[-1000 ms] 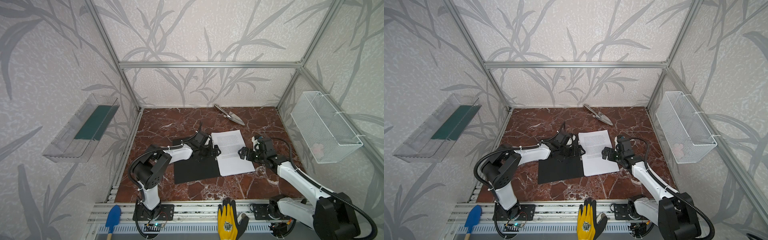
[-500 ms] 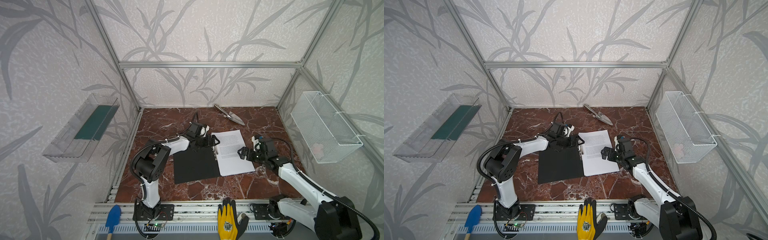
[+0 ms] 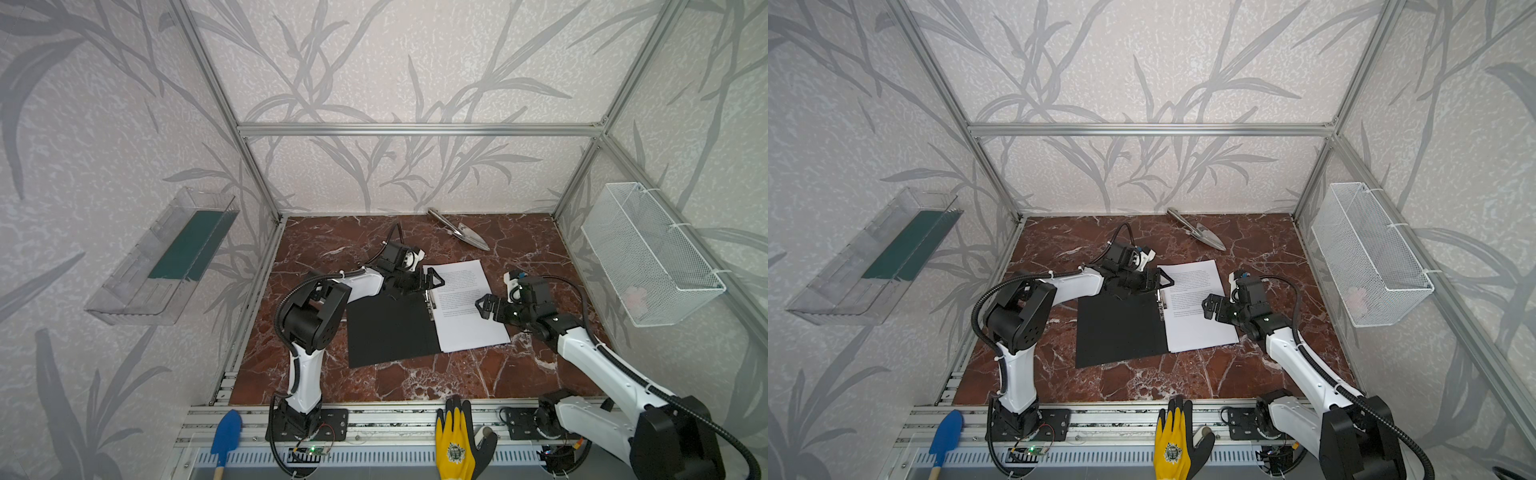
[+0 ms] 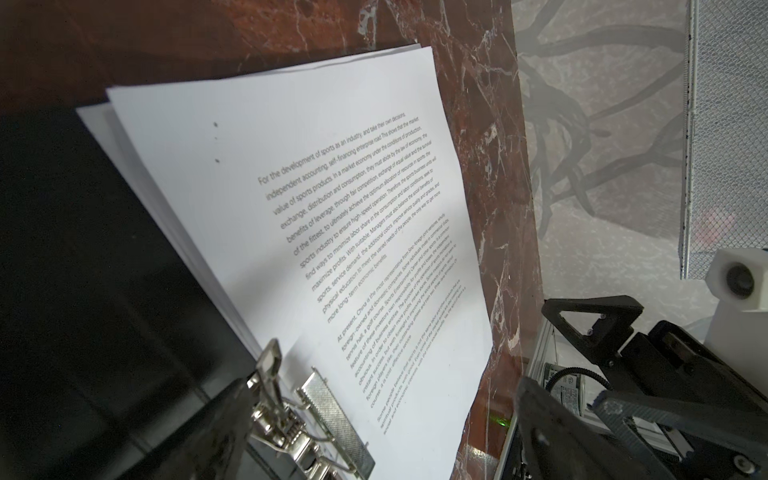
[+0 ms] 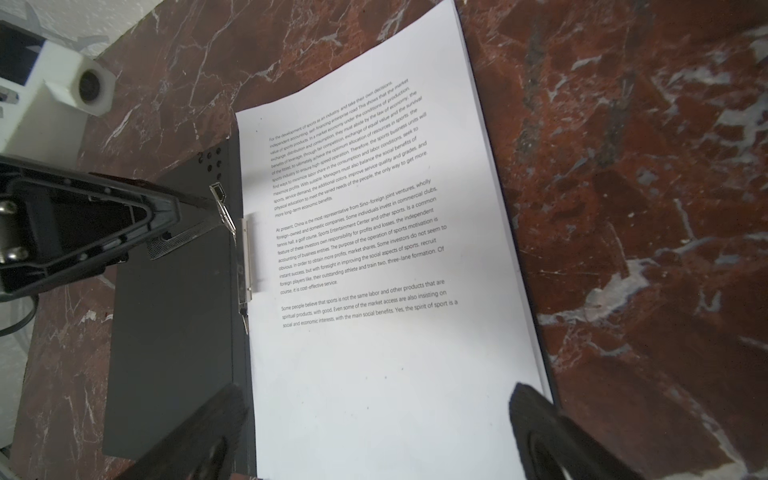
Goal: Put the files into the folder
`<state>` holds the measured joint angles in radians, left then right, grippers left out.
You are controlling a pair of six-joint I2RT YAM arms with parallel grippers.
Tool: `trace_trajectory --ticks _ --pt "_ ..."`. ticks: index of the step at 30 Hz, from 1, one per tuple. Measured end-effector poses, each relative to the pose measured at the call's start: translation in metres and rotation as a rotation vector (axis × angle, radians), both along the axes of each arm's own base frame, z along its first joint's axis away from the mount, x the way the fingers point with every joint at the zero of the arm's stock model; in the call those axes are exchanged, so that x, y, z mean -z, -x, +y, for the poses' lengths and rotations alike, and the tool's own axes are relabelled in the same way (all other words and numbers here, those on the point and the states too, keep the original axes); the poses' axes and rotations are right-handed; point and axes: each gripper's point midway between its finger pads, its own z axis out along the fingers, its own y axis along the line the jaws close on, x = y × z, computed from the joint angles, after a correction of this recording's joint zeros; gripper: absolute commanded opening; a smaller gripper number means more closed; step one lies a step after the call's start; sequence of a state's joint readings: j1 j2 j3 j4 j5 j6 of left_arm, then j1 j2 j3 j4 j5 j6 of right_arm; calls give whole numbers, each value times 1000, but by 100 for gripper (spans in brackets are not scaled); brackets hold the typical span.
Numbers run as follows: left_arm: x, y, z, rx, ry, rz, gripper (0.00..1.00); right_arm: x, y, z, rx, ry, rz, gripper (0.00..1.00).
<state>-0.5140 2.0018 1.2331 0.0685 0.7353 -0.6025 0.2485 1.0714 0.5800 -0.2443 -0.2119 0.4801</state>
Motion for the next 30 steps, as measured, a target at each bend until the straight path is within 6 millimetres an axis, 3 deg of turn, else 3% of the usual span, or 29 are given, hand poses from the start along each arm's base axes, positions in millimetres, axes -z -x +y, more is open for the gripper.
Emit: trace_trajectory --ticks 15,30 --pt "-17 -1 -12 28 61 -16 99 0 0 1 -4 -4 1 99" --pt "-44 37 -33 99 105 -56 99 0 0 1 -5 -4 1 99"
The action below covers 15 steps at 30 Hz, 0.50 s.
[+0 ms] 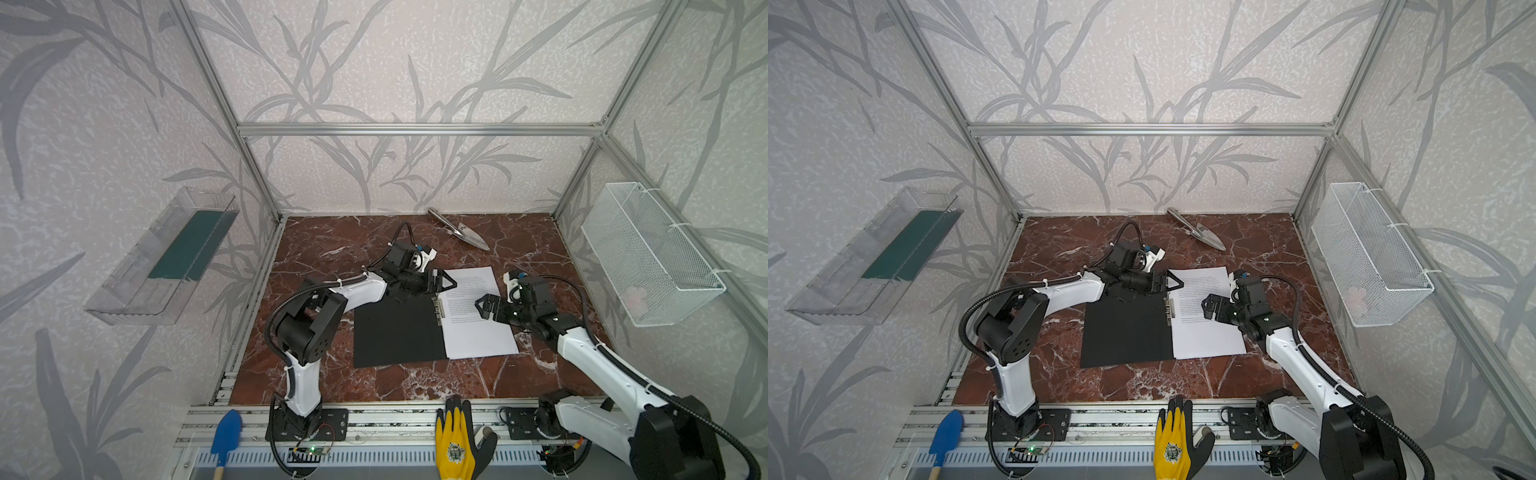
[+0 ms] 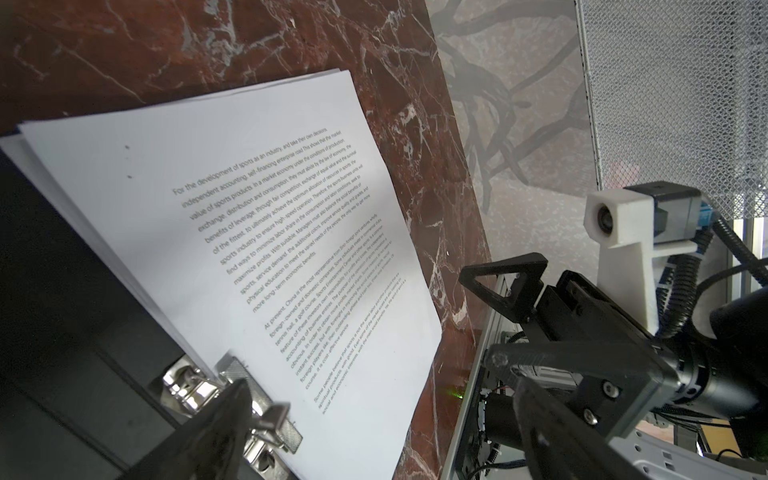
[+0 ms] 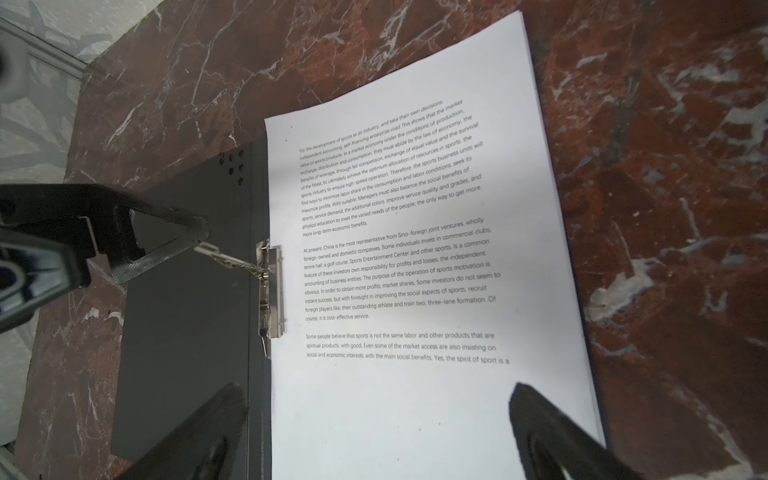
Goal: Put the files into the folder
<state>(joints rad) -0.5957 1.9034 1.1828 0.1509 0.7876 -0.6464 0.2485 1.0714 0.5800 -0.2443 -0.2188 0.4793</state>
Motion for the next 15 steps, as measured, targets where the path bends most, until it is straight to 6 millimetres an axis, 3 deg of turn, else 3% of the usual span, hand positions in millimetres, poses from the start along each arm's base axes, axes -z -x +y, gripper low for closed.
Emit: trace_trajectory --ticks 10,15 --pt "9 30 -1 33 -7 24 99 -2 0 0 0 -2 -6 99" --pt "-17 37 -3 36 26 -9 99 -1 0 0 3 -1 -5 99"
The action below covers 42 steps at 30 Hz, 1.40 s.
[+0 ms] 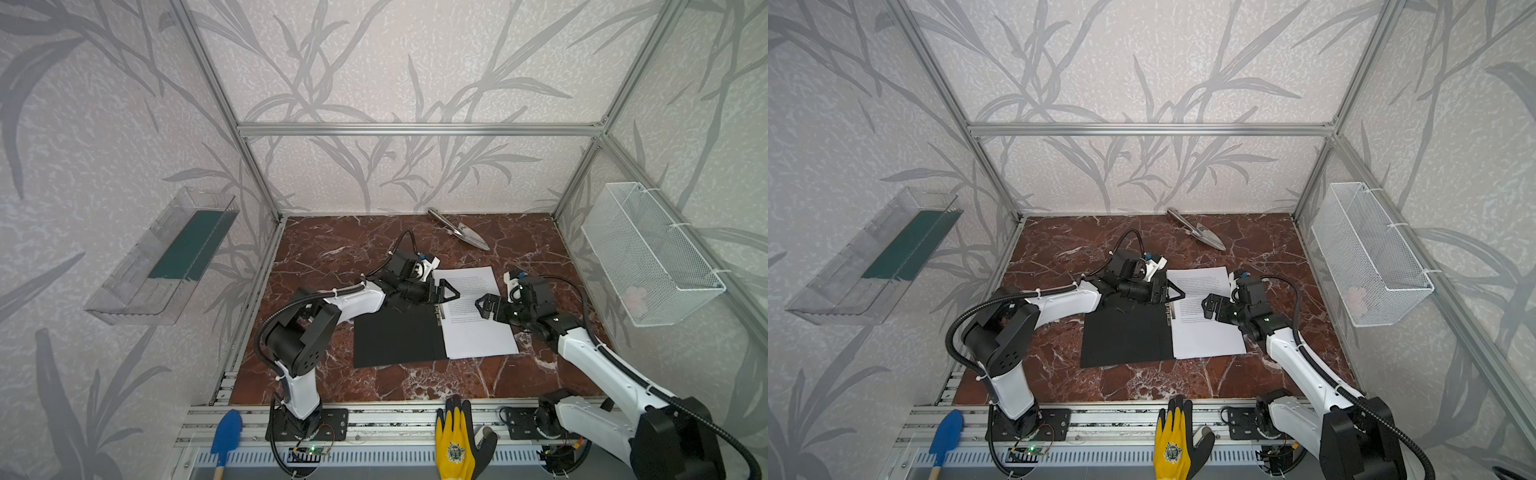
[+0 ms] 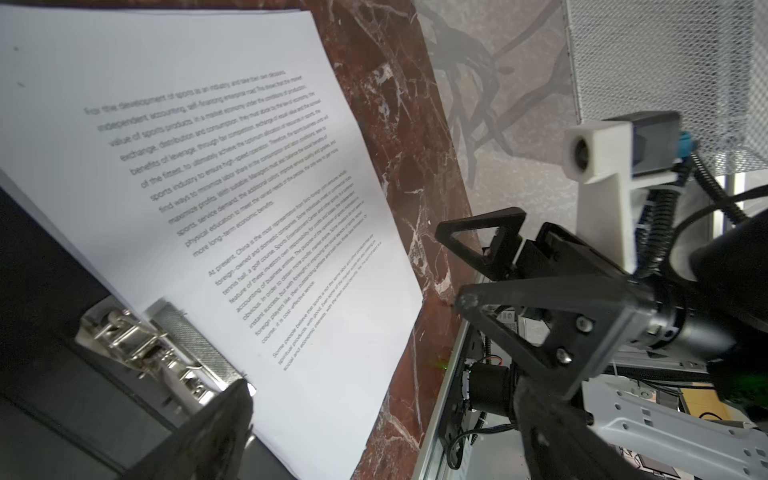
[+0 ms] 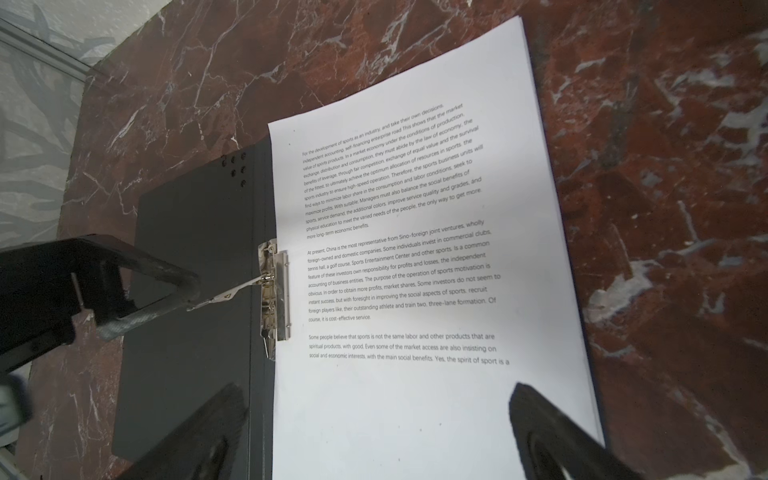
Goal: Put the files into the folder
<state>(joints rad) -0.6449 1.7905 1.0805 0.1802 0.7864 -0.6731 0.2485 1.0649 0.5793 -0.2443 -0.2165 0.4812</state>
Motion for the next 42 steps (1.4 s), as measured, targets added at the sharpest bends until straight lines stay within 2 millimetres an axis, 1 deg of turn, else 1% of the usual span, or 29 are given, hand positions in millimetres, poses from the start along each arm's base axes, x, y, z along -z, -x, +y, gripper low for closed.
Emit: trace_trajectory --ticks 2,4,7,9,11,13,14,17,20,23,29,32,34,36,38,42 --pt "-23 3 1 -6 26 -43 99 1 0 -1 9 2 1 99" --pt "-47 6 7 -33 47 -96 99 3 0 -3 20 4 5 99" --pt "-80 13 29 -113 58 -183 99 3 0 -5 35 5 6 99" --pt "-92 20 47 -178 44 -225 99 -1 0 -6 42 4 -8 99" --pt "-94 29 73 -262 11 -257 99 -7 0 -7 55 -11 -26 99" --pt "-87 40 96 -324 -30 -265 99 -10 1 -8 74 -39 -34 99" --pt "-80 45 109 -363 -62 -267 99 -9 3 -7 76 -58 -30 99" --pt "-55 61 141 -433 -146 -253 99 -1 8 -3 94 -115 17 99" --pt "-30 73 163 -478 -215 -234 99 5 13 6 110 -168 73 99" --pt "-6 80 177 -507 -268 -208 99 4 19 22 104 -204 110 95" --pt "44 81 199 -567 -383 -113 99 -12 29 68 51 -241 127 93" --pt "67 84 202 -570 -420 -56 99 -18 30 87 43 -251 138 91" --pt "79 87 202 -558 -439 -25 99 -16 31 97 44 -252 156 90" --pt "89 90 203 -554 -454 4 99 -12 32 106 53 -246 176 87" --pt "97 93 204 -554 -462 29 99 -6 34 114 58 -244 199 83" --pt "99 92 205 -579 -444 32 99 6 36 123 80 -243 241 78"
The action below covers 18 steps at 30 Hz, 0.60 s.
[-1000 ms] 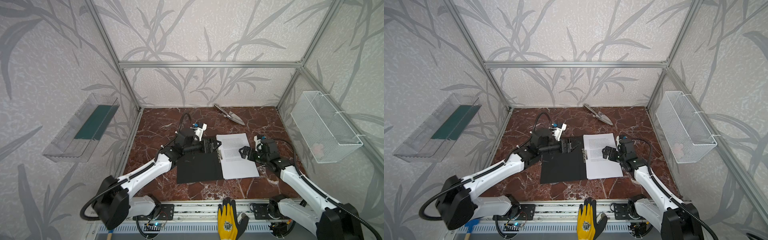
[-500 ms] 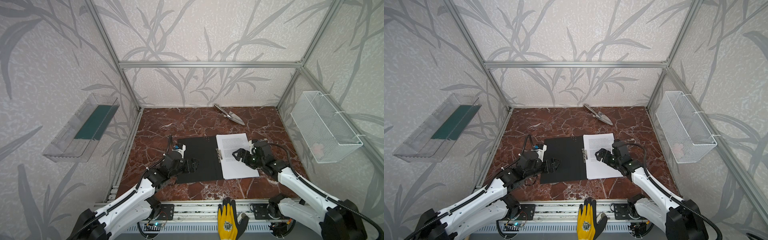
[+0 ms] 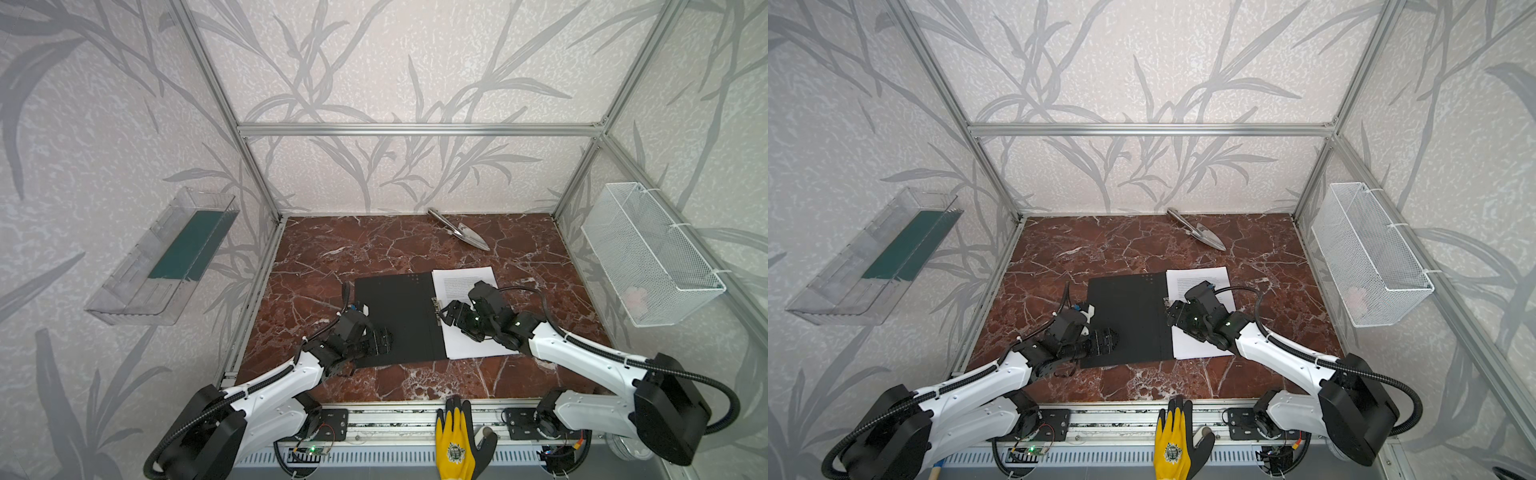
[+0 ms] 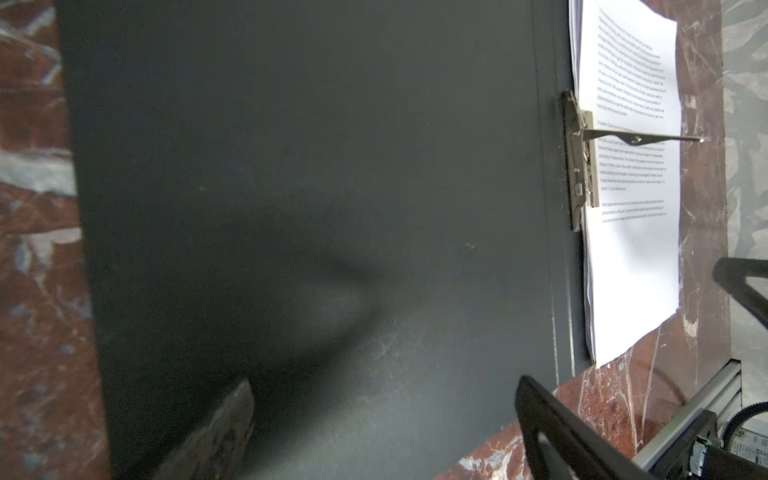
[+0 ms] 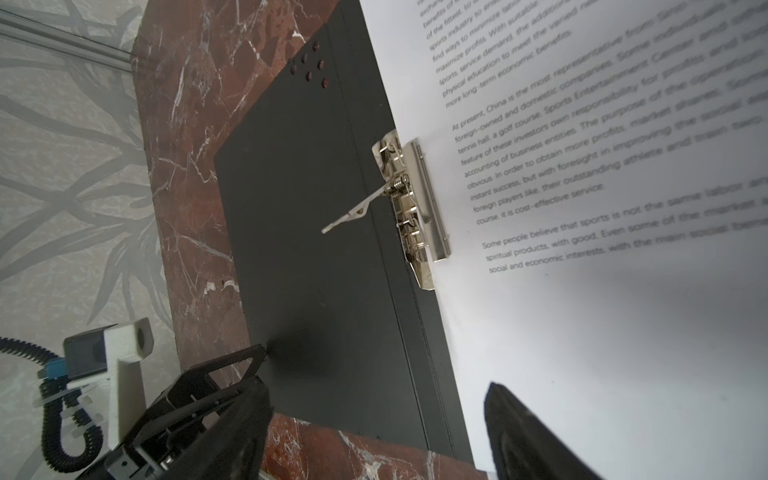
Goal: Put the files into the folder
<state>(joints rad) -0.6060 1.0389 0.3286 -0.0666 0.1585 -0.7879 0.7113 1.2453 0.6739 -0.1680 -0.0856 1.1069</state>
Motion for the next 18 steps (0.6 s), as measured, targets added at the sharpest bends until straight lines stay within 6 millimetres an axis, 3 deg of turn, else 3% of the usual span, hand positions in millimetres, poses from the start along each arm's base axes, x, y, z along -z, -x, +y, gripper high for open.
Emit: trace_trajectory --ticks 11,16,18 --pt "-1 -15 -5 -47 50 -59 99 -15 -36 26 68 -25 16 57" --pt "-1 -18 -9 -39 63 -65 99 -3 -46 21 118 -29 58 35" --pt "-2 -18 -10 -36 68 -65 99 2 -48 19 133 -26 75 33"
